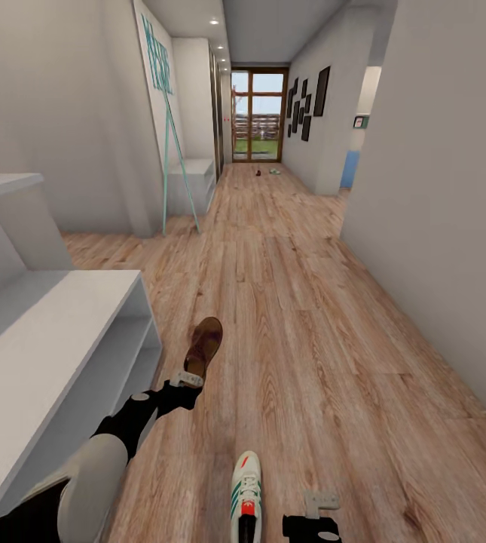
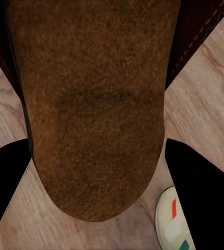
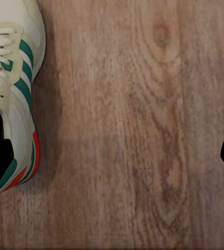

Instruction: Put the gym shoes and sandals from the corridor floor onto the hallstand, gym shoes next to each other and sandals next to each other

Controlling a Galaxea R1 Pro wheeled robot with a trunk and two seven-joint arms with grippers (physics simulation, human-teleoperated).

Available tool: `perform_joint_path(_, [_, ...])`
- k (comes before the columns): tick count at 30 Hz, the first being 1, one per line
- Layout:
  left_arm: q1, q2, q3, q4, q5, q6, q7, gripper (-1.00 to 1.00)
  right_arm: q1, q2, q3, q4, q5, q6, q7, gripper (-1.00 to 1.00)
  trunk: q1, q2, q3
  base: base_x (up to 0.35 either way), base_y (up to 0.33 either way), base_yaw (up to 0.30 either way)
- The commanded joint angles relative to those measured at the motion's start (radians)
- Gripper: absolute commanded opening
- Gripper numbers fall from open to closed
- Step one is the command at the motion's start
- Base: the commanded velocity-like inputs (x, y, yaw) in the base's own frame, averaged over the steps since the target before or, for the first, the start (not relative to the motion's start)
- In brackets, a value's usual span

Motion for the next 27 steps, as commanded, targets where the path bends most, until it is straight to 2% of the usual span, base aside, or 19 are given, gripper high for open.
perform_joint_path(1, [0.001,-0.001,0.007,-0.005,-0.01,0.0,-0.007,-1.0,-0.001,0.001,-0.008,0.001,0.01,-0.003,-0.003,1.0,0.0,0.0,-0.001,0.0,0.0,0.0])
perform_joint_path(24, [0.003,-0.003,0.005,-0.01,-0.009,-0.001,-0.012,-1.0,-0.001,0.001,-0.005,0.005,0.011,-0.008,0.003,1.0,0.0,0.0,-0.001,0.0,0.0,0.0])
perform_joint_path(27, [0.004,0.0,0.006,-0.011,-0.01,0.0,-0.014,-1.0,-0.001,0.001,-0.005,0.015,0.011,-0.01,0.046,1.0,0.0,0.0,-0.001,0.0,0.0,0.0])
